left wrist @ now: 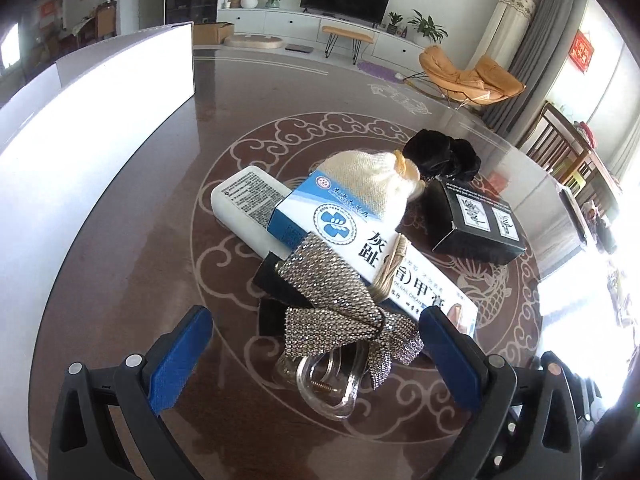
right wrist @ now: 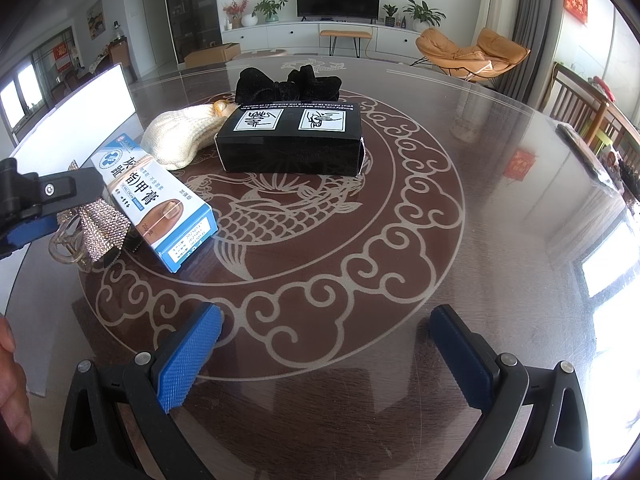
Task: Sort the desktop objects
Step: 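Move the left tool toward the sparkly bow clip and ointment box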
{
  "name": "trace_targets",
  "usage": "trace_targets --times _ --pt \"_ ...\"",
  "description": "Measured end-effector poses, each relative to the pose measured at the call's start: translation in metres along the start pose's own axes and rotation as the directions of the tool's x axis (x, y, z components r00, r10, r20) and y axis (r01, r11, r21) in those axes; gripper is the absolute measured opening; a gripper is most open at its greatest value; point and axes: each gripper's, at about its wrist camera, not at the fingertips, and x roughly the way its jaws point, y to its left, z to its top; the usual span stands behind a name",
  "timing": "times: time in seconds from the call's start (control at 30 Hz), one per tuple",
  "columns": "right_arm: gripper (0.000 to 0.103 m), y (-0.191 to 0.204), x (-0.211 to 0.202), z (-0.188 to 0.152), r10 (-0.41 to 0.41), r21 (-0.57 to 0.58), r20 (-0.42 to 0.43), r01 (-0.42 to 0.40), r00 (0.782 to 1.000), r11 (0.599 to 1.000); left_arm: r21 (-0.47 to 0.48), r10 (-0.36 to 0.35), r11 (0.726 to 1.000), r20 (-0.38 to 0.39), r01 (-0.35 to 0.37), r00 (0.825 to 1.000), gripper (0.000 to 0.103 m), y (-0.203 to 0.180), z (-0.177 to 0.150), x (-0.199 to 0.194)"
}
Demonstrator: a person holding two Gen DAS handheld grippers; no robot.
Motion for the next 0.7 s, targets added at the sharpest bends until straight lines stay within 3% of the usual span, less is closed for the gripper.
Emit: trace_targets --times 0.07,0.37,0.47,0.63,0.7 --pt "0.103 0.0 0.0 0.0 0.0 0.0 0.0 0.0 1.0 1.0 0.018 -0.045 0.999 0.004 0.045 0.999 0.103 0.008 -0.008 -0.002" --pt "0.103 0.0 0.0 0.0 0.0 0.0 0.0 0.0 1.0 1.0 0.153 -0.046 0.987 -0.037 0.051 0.998 0.103 0.058 -0.048 -0.033" --pt "0.103 0.0 0.0 0.0 0.0 0.0 0.0 0.0 1.0 1.0 0.16 -0.103 0.981 -0.024 0.106 0.994 0.103 0.069 -0.051 -0.044" --pt "0.103 0.0 0.0 0.0 0.0 0.0 0.0 0.0 1.0 1.0 0.155 -0.203 0.967 -0.016 0.203 0.979 0.103 0.057 -0.043 -0.047" --pt "0.103 0.0 0.0 0.0 0.0 0.0 0.0 0.0 1.0 1.0 0.171 -0.165 0.972 0.016 0.16 0.986 0.103 0.045 -0.035 -0.045"
